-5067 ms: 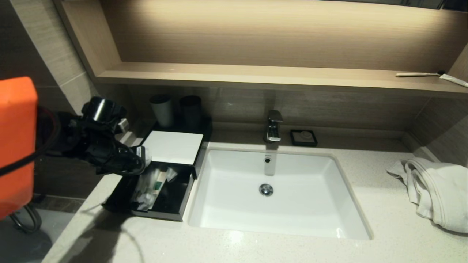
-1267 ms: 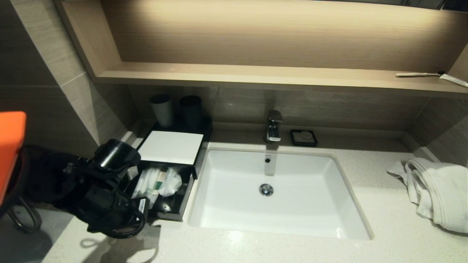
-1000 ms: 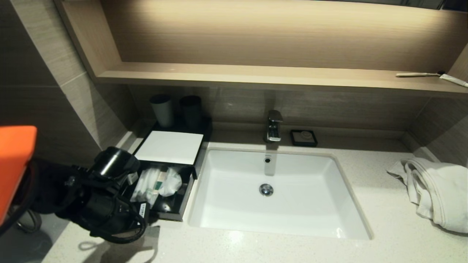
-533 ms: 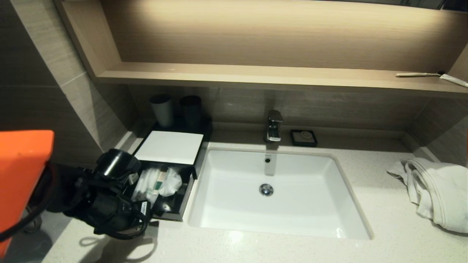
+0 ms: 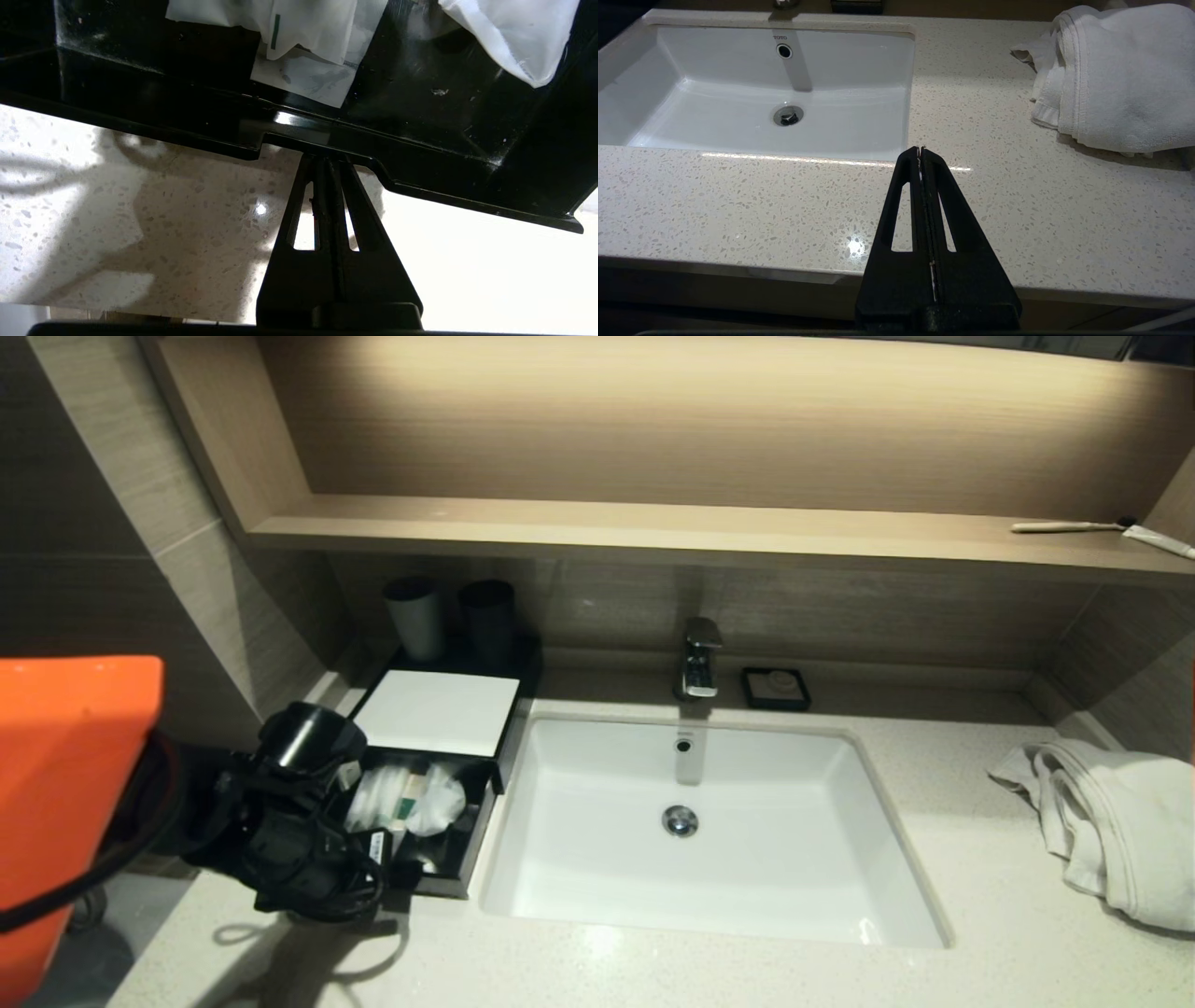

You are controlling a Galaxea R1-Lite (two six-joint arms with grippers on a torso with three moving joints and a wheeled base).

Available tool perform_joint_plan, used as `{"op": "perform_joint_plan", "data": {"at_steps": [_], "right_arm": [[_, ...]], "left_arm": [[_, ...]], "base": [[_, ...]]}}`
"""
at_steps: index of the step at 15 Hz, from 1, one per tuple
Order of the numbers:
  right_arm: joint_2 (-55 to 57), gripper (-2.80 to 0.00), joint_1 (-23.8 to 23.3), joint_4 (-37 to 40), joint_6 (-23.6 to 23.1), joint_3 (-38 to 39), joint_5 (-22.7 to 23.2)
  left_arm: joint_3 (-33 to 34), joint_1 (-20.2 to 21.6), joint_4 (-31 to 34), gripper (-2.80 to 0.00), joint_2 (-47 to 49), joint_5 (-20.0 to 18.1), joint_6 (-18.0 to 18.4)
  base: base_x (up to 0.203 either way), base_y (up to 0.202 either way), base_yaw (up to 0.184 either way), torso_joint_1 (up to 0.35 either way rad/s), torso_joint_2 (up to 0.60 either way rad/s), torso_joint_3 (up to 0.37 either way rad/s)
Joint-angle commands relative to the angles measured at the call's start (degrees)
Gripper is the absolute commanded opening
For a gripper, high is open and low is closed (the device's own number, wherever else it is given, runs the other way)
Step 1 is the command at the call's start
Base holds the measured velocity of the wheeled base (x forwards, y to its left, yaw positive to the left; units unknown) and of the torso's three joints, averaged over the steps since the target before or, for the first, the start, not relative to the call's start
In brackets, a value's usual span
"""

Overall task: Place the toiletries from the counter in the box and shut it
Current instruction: Close the drawer

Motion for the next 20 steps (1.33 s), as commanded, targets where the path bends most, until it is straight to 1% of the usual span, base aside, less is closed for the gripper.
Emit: {"op": "perform_joint_plan", "data": {"at_steps": [1,8,12,16,20], "right_arm": [[0.0,-2.80,0.0,0.0,0.0,0.0,0.1],[0.0,-2.80,0.0,0.0,0.0,0.0,0.1],[0.0,-2.80,0.0,0.0,0.0,0.0,0.1],[0.0,-2.80,0.0,0.0,0.0,0.0,0.1],[0.0,-2.80,0.0,0.0,0.0,0.0,0.1]], "left_arm": [[-1.2,0.0,0.3,-2.80,0.5,0.0,-0.2],[-6.0,0.3,0.8,-2.80,2.9,0.0,-0.3],[-7.4,0.4,0.9,-2.80,3.6,0.1,-0.3],[-11.2,1.2,2.7,-2.80,4.2,0.1,-0.2],[-13.9,1.4,2.9,-2.80,6.8,0.0,-0.2]], "base": [[0.000,0.000,0.000,0.000,0.00,0.000],[0.000,0.000,0.000,0.000,0.00,0.000],[0.000,0.000,0.000,0.000,0.00,0.000],[0.000,0.000,0.000,0.000,0.00,0.000],[0.000,0.000,0.000,0.000,0.00,0.000]]}}
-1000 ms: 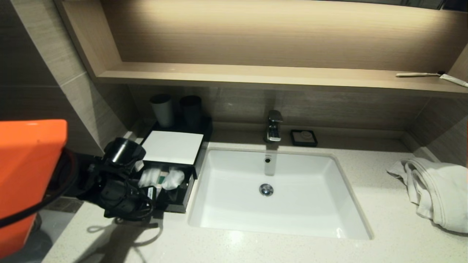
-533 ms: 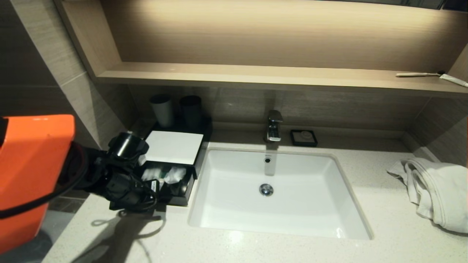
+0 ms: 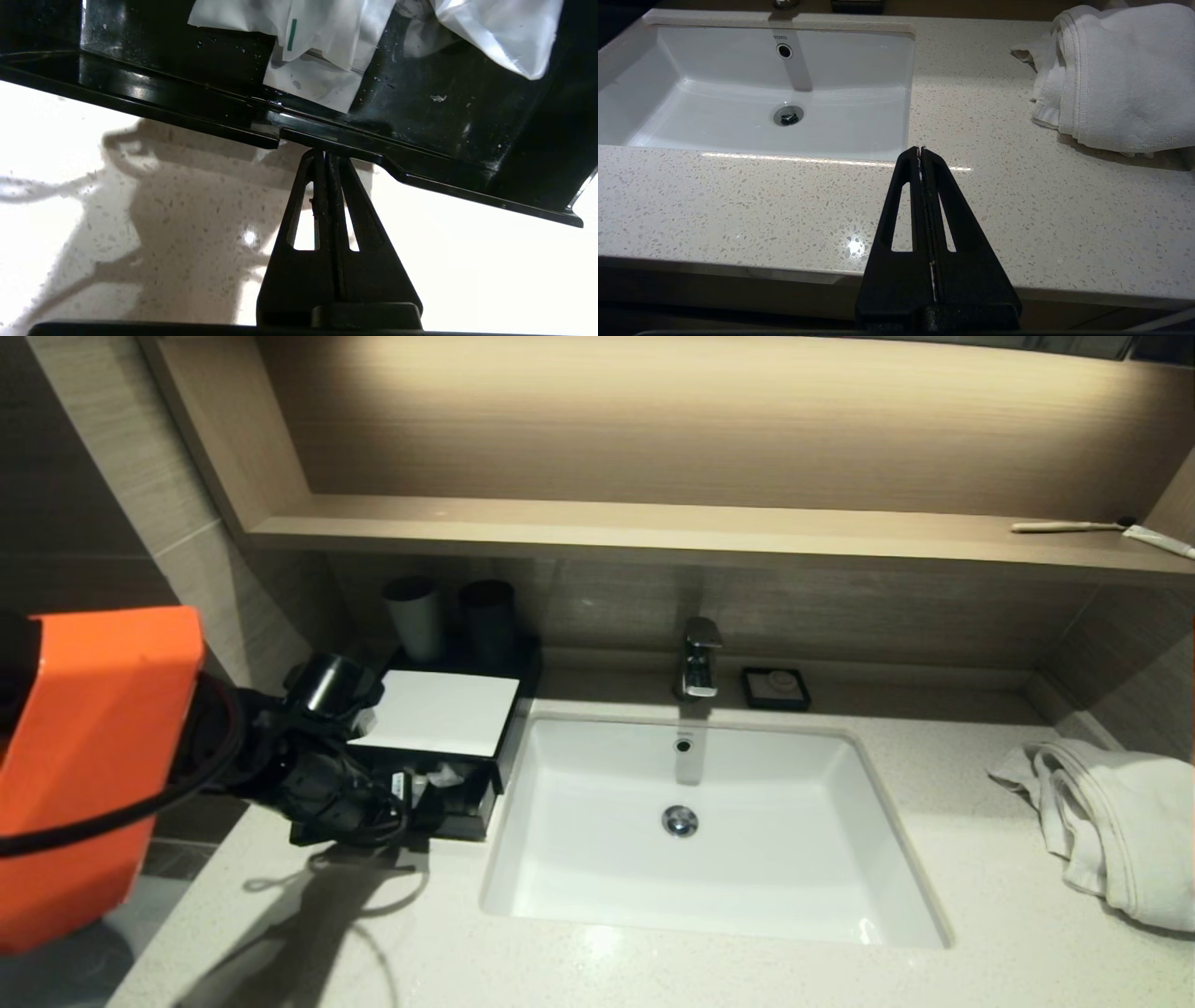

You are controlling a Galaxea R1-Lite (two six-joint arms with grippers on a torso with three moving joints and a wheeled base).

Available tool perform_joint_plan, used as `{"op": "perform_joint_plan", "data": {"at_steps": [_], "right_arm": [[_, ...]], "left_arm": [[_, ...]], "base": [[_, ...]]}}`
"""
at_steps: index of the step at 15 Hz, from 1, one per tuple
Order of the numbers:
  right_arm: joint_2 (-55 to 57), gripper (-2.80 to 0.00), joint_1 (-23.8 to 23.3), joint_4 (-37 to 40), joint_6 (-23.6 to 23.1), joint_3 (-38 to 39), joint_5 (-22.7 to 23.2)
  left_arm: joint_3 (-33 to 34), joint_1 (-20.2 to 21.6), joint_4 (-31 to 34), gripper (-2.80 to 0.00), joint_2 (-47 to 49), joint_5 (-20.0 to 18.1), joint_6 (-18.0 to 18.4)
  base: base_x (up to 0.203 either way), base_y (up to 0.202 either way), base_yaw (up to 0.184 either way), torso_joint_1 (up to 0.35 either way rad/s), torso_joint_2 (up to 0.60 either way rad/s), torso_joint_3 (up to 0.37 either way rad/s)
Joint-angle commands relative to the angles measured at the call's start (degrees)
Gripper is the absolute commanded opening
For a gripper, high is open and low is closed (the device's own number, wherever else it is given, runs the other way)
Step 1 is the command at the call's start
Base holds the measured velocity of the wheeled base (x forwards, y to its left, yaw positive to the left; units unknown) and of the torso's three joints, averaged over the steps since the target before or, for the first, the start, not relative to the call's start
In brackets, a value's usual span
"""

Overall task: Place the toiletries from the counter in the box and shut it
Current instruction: Close the drawer

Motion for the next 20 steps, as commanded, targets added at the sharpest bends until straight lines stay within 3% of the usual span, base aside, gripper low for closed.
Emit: {"op": "perform_joint_plan", "data": {"at_steps": [1,20], "right_arm": [[0.0,-2.80,0.0,0.0,0.0,0.0,0.0],[0.0,-2.80,0.0,0.0,0.0,0.0,0.0]], "left_arm": [[-0.9,0.0,0.0,-2.80,1.7,0.0,-0.1],[-9.0,0.3,0.1,-2.80,6.1,0.0,-0.3]], "base": [[0.000,0.000,0.000,0.000,0.00,0.000],[0.000,0.000,0.000,0.000,0.00,0.000]]}}
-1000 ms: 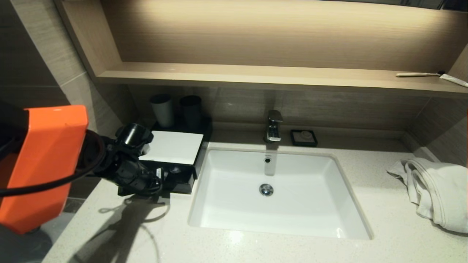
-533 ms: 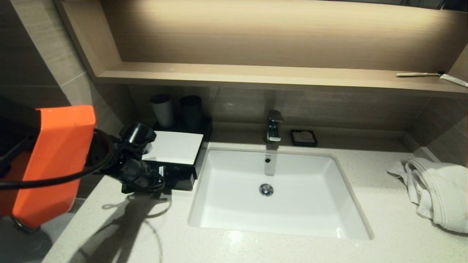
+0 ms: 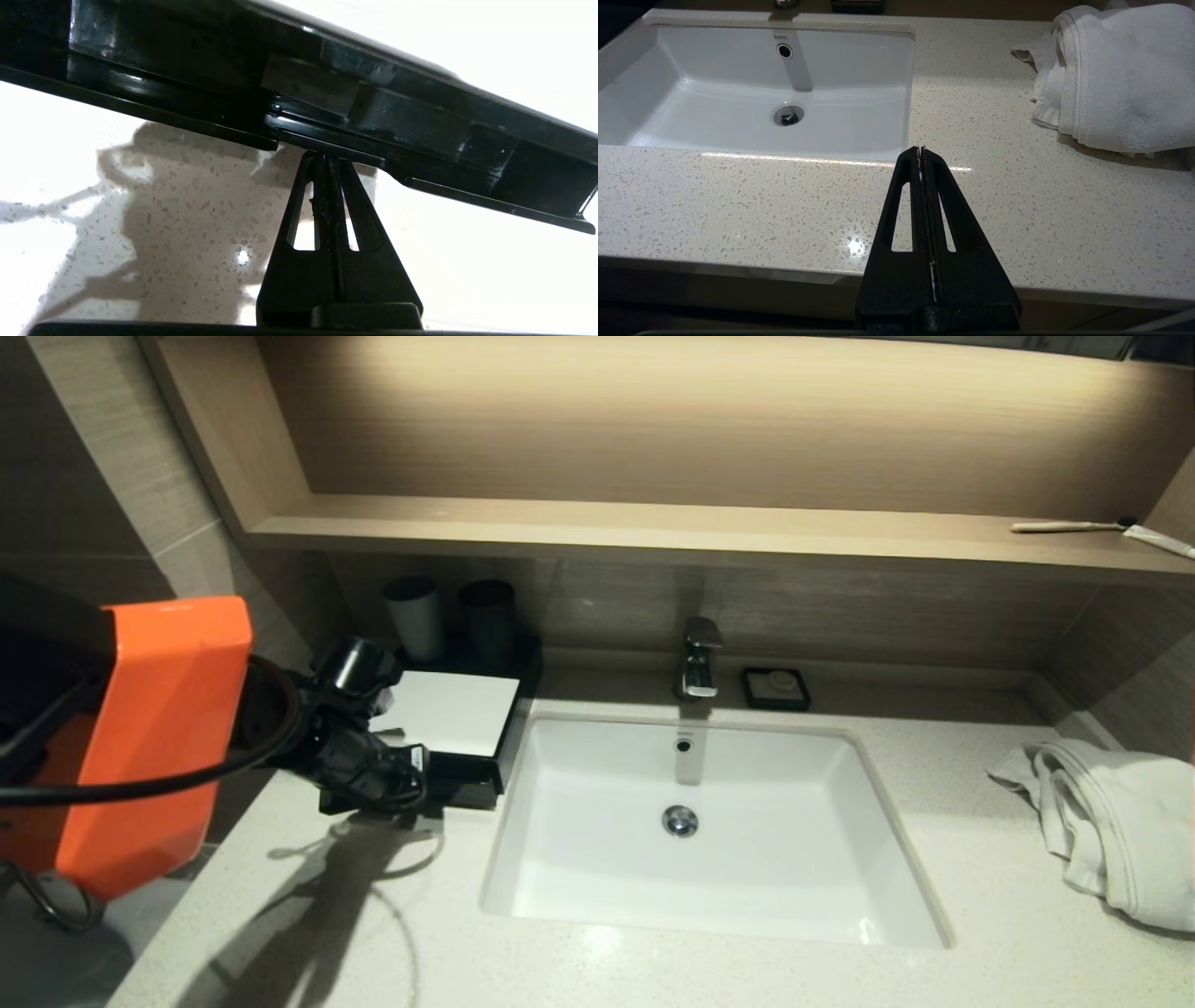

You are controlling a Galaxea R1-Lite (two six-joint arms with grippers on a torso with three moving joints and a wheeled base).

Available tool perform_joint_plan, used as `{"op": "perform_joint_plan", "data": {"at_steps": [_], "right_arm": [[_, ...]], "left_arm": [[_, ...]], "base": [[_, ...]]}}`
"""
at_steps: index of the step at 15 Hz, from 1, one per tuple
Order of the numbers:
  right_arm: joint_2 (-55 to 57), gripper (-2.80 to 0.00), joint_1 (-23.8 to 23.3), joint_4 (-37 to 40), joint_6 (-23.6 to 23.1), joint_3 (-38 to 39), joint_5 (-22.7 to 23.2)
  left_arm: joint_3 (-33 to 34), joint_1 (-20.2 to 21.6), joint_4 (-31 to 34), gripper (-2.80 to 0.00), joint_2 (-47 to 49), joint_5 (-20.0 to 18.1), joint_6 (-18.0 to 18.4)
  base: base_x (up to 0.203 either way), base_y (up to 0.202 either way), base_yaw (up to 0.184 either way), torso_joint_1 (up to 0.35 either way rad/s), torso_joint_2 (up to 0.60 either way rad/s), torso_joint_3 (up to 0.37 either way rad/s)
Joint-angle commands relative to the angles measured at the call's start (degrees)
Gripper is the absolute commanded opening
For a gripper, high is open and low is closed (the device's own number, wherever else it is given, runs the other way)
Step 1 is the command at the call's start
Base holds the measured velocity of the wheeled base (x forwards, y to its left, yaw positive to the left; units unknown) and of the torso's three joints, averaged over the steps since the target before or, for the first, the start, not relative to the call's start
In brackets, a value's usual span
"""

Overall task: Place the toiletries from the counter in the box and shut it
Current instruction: Close the drawer

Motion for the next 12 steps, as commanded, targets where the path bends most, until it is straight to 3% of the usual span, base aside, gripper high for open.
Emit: {"op": "perform_joint_plan", "data": {"at_steps": [1,12], "right_arm": [[0.0,-2.80,0.0,0.0,0.0,0.0,0.0],[0.0,-2.80,0.0,0.0,0.0,0.0,0.0]], "left_arm": [[-0.3,0.1,0.0,-2.80,0.3,0.1,-0.2],[-4.4,0.3,0.0,-2.80,1.9,2.0,-0.2]], "base": [[0.000,0.000,0.000,0.000,0.00,0.000],[0.000,0.000,0.000,0.000,0.00,0.000]]}}
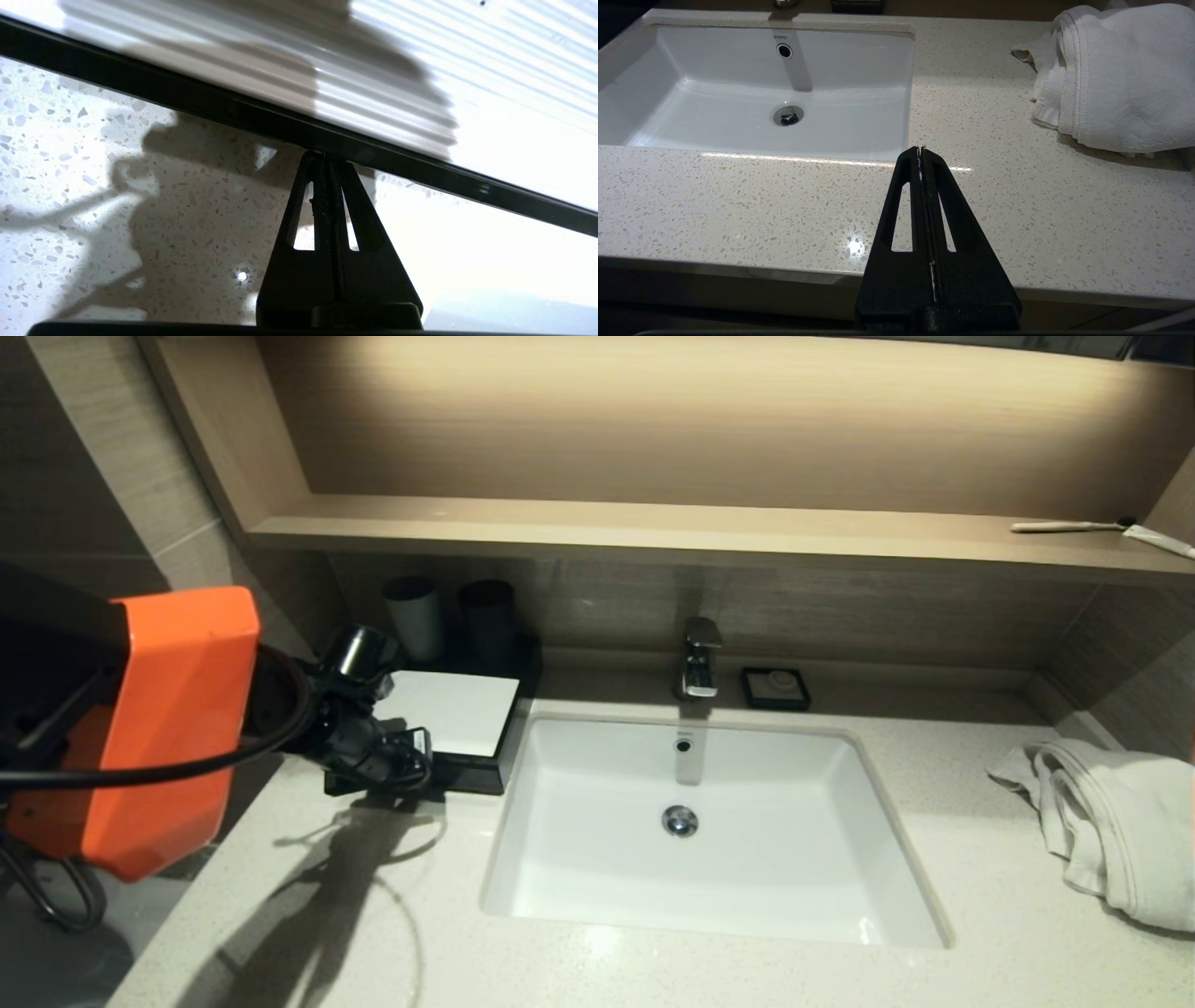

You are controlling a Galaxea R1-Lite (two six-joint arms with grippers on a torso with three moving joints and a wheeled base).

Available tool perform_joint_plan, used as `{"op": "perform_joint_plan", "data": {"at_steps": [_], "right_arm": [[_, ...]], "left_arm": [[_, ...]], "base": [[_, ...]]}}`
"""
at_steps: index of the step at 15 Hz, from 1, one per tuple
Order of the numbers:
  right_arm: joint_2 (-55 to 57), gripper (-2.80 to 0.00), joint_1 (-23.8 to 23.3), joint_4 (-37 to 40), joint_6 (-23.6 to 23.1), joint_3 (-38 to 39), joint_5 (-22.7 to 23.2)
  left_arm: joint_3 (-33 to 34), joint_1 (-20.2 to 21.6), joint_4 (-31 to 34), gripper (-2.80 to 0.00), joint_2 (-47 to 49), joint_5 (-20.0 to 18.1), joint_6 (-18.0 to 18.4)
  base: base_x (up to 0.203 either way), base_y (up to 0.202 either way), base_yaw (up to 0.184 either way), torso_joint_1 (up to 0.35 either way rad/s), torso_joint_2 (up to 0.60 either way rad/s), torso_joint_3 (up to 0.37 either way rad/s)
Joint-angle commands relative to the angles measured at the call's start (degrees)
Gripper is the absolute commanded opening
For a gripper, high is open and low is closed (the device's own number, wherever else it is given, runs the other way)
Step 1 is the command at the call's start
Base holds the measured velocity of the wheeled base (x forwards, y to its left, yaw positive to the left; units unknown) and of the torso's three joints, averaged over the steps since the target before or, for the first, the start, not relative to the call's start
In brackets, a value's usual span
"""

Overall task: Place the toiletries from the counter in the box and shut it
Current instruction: Close the drawer

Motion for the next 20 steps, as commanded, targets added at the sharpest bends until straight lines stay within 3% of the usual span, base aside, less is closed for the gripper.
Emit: {"op": "perform_joint_plan", "data": {"at_steps": [1,8,12,18,20], "right_arm": [[0.0,-2.80,0.0,0.0,0.0,0.0,0.0],[0.0,-2.80,0.0,0.0,0.0,0.0,0.0],[0.0,-2.80,0.0,0.0,0.0,0.0,0.0],[0.0,-2.80,0.0,0.0,0.0,0.0,0.0],[0.0,-2.80,-0.1,0.0,0.0,0.0,0.0]], "left_arm": [[-0.5,-0.1,-0.1,-2.80,0.2,0.1,-0.1],[0.0,-0.1,0.5,-2.80,-1.4,0.1,-0.1],[1.3,-0.4,7.0,-2.80,-6.3,0.1,0.0],[12.3,-1.1,7.7,-2.80,-19.2,0.1,0.3],[16.0,-1.1,7.7,-2.80,-25.2,0.1,1.9]], "base": [[0.000,0.000,0.000,0.000,0.00,0.000],[0.000,0.000,0.000,0.000,0.00,0.000],[0.000,0.000,0.000,0.000,0.00,0.000],[0.000,0.000,0.000,0.000,0.00,0.000],[0.000,0.000,0.000,0.000,0.00,0.000]]}}
